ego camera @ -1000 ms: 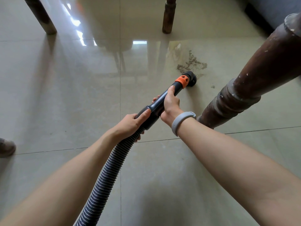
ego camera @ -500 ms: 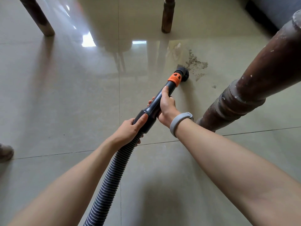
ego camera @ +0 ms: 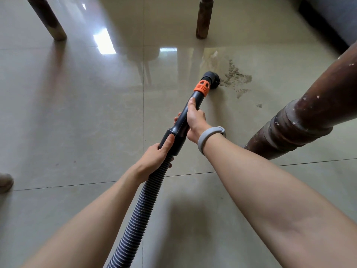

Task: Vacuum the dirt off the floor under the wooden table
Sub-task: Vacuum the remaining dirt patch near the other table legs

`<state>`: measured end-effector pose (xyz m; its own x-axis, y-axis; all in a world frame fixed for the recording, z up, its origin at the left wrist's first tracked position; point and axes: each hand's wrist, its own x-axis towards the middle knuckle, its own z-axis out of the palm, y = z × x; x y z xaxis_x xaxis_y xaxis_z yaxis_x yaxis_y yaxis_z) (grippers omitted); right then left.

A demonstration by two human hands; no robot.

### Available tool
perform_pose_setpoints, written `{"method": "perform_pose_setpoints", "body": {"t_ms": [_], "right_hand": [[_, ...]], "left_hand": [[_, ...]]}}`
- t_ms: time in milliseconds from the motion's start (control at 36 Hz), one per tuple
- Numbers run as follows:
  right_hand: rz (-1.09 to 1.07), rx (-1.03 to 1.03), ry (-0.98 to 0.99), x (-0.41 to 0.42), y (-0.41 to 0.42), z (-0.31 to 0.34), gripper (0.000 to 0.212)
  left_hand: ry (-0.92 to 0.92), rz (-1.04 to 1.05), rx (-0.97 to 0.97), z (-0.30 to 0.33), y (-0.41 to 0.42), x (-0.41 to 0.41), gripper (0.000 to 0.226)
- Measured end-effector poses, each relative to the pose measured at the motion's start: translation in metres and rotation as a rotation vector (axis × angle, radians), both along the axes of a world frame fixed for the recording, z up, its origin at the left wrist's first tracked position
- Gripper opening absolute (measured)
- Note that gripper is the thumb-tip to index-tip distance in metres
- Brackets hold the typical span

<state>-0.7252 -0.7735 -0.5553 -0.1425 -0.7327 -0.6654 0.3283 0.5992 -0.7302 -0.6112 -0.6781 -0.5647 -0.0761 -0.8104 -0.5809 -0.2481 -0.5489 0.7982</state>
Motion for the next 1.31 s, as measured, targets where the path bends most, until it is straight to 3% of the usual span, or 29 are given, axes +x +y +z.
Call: {"method": "perform_pose_setpoints", "body": {"t_ms": [306,444,694,1306], "right_hand": [[0.007,-0.017,0.064,0.003,-0.019,0.006,0.038],[0.105,-0.071,0.153,0.016,-0.012,-0.002,0.049],[0.089,-0.080,0.228,0.013,-0.015,0.014,0.059],[0.012,-0.078,0.222,0.008,0.007,0.023,0.057]], "left_hand": [[-0.021,-0.005,-0.040,-0.001,-0.002,0.006,0.049],[-0.054,0.022,-0.042,0.005,-0.016,0.010,0.052],[-0.062,-0.017,-0.042,0.016,-0.034,0.005,0.052],[-0.102,-0.106,-0.033,0.033,-0.021,0.007,0.053]]}}
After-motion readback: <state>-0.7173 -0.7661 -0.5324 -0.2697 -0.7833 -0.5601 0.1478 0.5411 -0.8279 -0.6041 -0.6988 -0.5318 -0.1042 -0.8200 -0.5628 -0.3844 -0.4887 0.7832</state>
